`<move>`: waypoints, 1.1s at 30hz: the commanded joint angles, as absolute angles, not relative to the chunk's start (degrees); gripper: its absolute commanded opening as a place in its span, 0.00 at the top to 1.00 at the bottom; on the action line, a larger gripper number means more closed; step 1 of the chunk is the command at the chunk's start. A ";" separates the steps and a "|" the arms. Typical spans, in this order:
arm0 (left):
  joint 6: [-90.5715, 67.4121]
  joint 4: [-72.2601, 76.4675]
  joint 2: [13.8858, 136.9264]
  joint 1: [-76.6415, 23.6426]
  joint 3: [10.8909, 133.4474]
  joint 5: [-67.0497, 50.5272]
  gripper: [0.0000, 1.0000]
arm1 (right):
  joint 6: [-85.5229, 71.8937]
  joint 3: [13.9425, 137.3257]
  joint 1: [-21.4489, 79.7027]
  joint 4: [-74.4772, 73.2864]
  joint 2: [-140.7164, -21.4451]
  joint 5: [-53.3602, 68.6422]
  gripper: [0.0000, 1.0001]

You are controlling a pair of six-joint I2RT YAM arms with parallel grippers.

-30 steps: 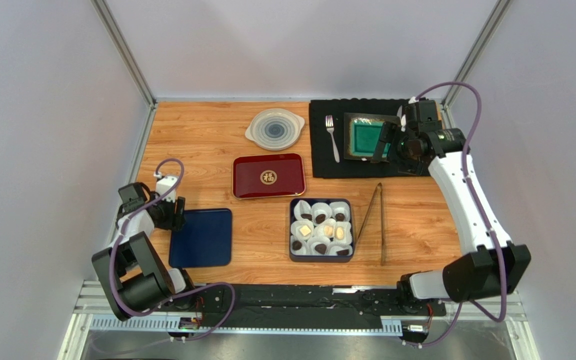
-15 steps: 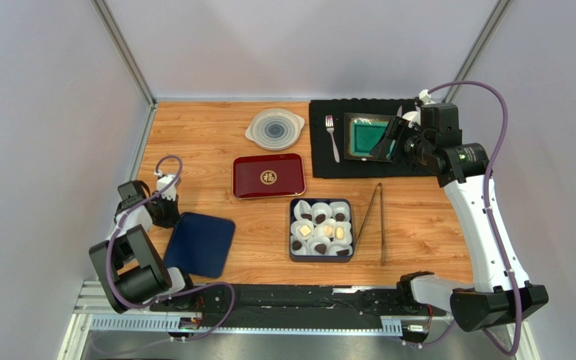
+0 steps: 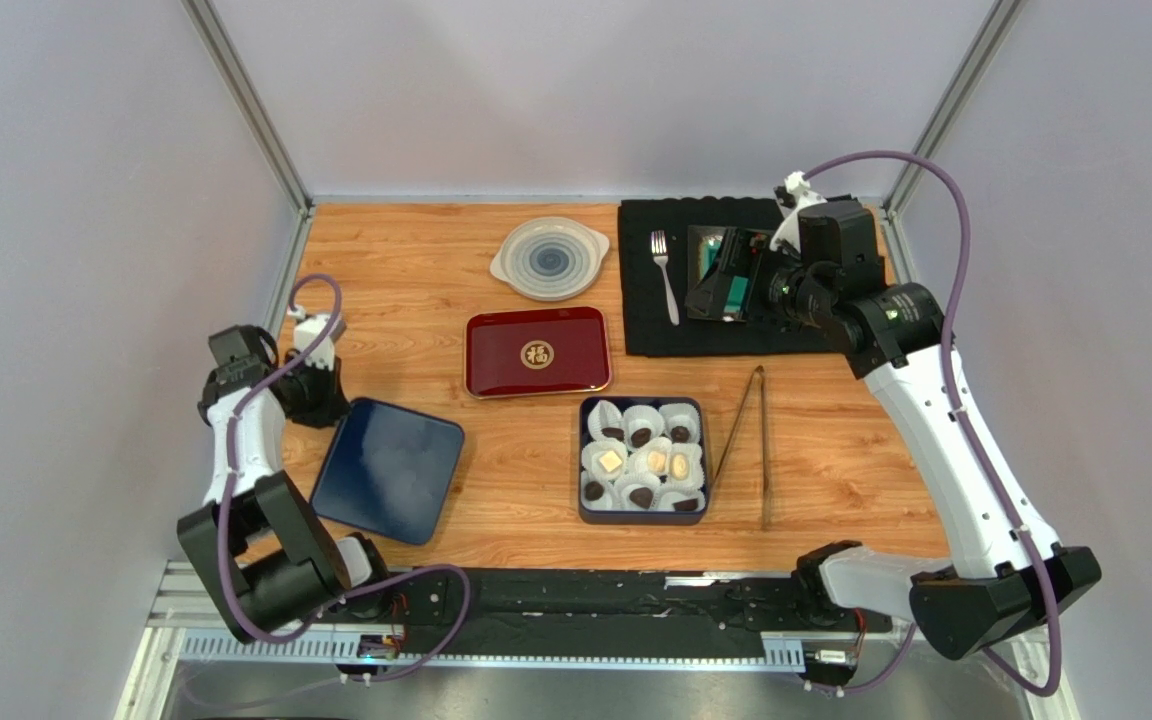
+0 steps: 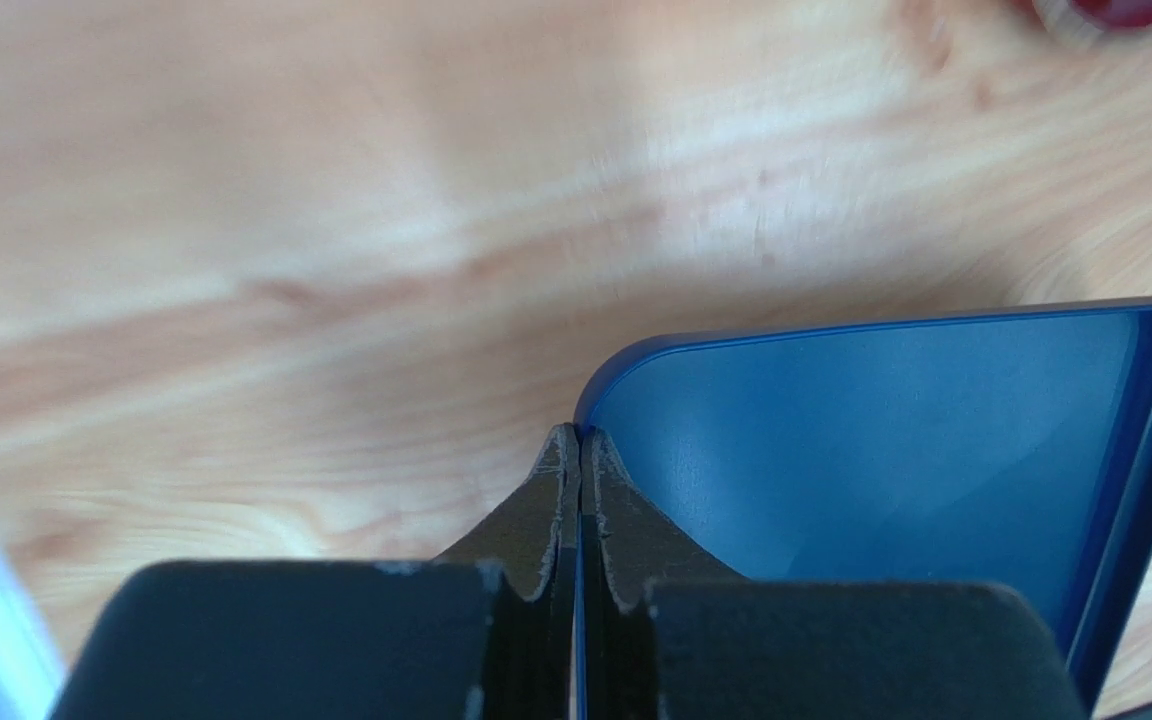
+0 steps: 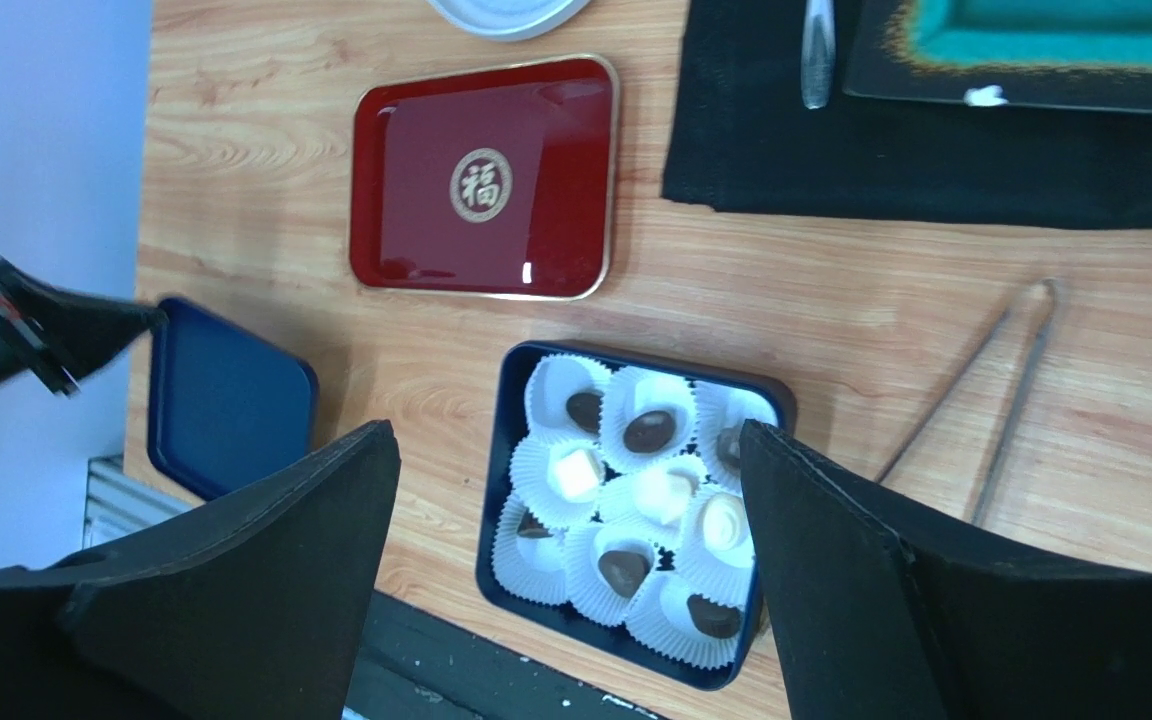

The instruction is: Pack the chocolate

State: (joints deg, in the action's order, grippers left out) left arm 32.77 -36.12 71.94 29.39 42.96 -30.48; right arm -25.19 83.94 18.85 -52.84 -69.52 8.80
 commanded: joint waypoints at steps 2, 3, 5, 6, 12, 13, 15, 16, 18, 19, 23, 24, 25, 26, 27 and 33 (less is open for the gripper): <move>28.92 -42.36 63.64 29.79 54.29 -37.43 1.00 | -27.07 84.46 23.11 -46.77 -71.10 11.51 0.10; 28.57 -43.15 61.54 29.71 55.53 -37.88 1.00 | -28.03 84.46 23.72 -46.32 -71.36 12.21 0.09; 27.42 -43.59 59.34 29.71 58.78 -39.19 1.00 | -28.91 84.46 26.01 -44.92 -71.98 12.48 0.04; 27.07 -43.51 56.98 29.79 59.76 -39.72 1.00 | -29.44 84.38 26.71 -44.30 -72.24 13.35 0.01; 23.66 -32.49 43.99 29.71 61.00 -40.78 1.00 | -36.81 81.74 29.88 -37.10 -74.26 21.34 0.01; 22.77 -28.78 41.42 29.79 59.69 -40.52 1.00 | -37.87 81.30 30.49 -34.91 -74.44 22.58 0.00; 19.97 -15.25 33.89 29.79 53.90 -39.20 1.00 | -41.65 80.16 31.20 -32.62 -75.32 26.01 0.01; 19.52 -11.29 32.01 29.79 51.35 -39.11 1.00 | -42.62 79.98 32.16 -30.87 -75.67 26.89 0.01; 19.07 -4.94 29.81 29.71 51.41 -38.76 1.00 | -45.61 79.80 32.95 -29.45 -76.63 28.73 0.01; 18.90 -2.40 29.36 29.79 50.98 -37.63 1.00 | -46.49 79.80 33.57 -27.96 -77.08 29.26 0.01; 20.21 21.10 28.48 29.71 47.12 -36.65 1.00 | -51.84 82.34 34.19 -25.06 -81.37 33.47 0.01; 22.04 24.84 28.74 29.79 46.41 -36.91 1.00 | -52.55 84.18 34.36 -24.61 -83.39 34.01 0.01; 23.10 28.44 28.65 29.71 44.58 -38.22 1.00 | -53.25 85.33 34.97 -23.57 -84.71 34.71 0.00; 24.68 36.74 28.39 29.71 43.26 -38.75 1.00 | -54.04 86.39 35.33 -23.03 -85.68 35.76 0.01; 27.31 41.87 28.04 29.79 41.50 -39.54 1.00 | -55.27 87.53 35.68 -22.77 -86.74 36.21 0.01; 41.38 69.76 29.00 29.71 30.25 -51.66 1.00 | -60.81 94.39 39.72 -18.65 -92.19 37.71 0.01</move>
